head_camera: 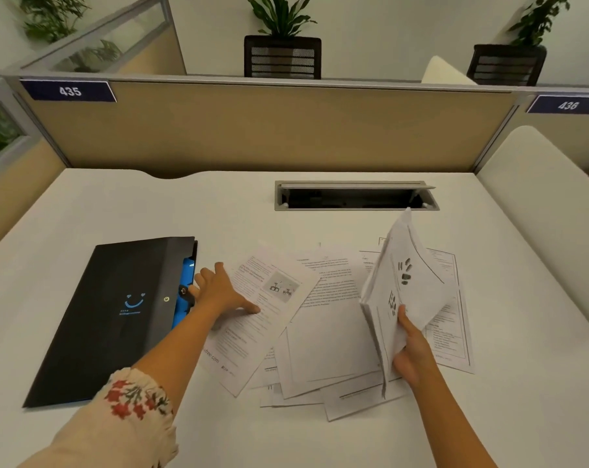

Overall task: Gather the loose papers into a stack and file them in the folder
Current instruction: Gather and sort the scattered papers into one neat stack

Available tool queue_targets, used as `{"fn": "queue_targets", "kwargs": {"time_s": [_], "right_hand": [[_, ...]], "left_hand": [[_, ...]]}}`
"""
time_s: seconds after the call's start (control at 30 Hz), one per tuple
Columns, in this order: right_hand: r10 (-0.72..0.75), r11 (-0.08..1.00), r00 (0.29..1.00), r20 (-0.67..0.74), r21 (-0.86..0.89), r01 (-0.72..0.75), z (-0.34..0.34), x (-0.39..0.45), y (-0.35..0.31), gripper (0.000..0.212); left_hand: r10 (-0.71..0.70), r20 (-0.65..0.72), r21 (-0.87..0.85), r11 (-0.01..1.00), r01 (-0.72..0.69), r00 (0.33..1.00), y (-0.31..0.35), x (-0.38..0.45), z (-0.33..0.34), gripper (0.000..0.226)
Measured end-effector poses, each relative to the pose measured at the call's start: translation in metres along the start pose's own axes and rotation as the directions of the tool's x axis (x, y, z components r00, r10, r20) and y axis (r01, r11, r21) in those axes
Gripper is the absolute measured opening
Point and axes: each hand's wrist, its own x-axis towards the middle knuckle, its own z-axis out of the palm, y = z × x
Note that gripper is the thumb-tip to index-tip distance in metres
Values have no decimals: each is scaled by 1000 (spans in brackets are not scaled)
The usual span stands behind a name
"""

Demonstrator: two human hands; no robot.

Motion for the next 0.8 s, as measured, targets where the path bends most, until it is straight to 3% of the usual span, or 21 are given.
{"fn": "queue_targets", "kwargs": {"time_s": [0.13,0.3,0.47,0.53,0.6,0.7,0.8], "right_hand": [[-26,999,1000,-3,-25,26,2,-2,3,42],[-48,998,999,-24,-35,47,3,-3,3,46],[-64,996,997,-37,-58,61,3,-4,4,47],[-74,995,997,-35,-71,71,3,-3,5,47],[-86,993,996,-39,-81,83,4,-2,5,47],[-92,994,995,-39,-67,89,2,-1,6,47],[-97,993,995,-21,-67,95,0,-1,7,47]], "left_hand": [[-64,-27,-68,996,62,998,-2,2,0,125],[-70,-41,-116,991,65,997,2,3,-3,75],[-126,-38,-152,981,119,991,4,0,-5,116],[-137,1,-227,965,133,991,5,0,-8,119],[-110,27,-287,951,114,994,6,-1,-10,102],[-57,26,-304,951,62,998,9,-1,-13,55],[-55,62,-476,876,78,997,16,2,-20,46]]}}
